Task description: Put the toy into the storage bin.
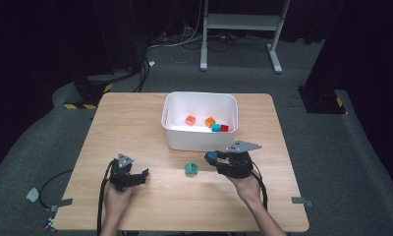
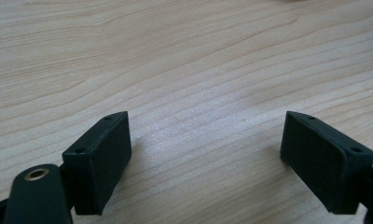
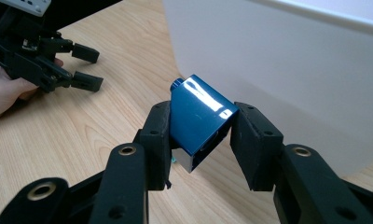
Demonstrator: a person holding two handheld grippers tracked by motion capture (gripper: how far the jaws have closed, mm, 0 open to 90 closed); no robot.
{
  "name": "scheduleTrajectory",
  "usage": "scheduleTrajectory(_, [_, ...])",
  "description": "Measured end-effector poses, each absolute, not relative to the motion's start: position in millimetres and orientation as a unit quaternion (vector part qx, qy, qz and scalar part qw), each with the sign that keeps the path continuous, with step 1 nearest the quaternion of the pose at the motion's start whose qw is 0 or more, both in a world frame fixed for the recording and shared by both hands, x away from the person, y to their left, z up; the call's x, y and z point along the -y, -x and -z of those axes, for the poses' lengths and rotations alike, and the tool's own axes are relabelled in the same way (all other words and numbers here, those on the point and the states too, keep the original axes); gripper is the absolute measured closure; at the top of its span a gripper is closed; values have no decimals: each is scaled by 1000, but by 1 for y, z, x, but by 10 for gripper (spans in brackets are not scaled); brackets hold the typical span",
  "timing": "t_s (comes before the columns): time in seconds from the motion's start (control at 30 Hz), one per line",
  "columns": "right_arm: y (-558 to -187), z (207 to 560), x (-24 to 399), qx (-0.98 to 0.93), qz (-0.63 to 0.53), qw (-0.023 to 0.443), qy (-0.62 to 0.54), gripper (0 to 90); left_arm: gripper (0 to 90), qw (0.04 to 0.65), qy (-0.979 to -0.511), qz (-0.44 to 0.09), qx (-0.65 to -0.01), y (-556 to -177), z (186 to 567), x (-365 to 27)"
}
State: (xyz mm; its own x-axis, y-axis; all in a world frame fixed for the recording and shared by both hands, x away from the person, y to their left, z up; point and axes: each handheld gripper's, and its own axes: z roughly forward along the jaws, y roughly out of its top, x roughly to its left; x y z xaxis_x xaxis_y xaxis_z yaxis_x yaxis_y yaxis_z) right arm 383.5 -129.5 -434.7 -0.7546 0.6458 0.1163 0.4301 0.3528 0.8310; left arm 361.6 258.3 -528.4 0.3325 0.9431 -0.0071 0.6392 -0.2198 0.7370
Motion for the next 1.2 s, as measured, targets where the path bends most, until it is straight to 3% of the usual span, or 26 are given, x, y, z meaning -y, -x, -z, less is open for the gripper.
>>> scheduleTrajectory(1.2, [-399,384,135,-806,-485,117,-319,590,164,331,-746,-230,-530,-362,528,-258])
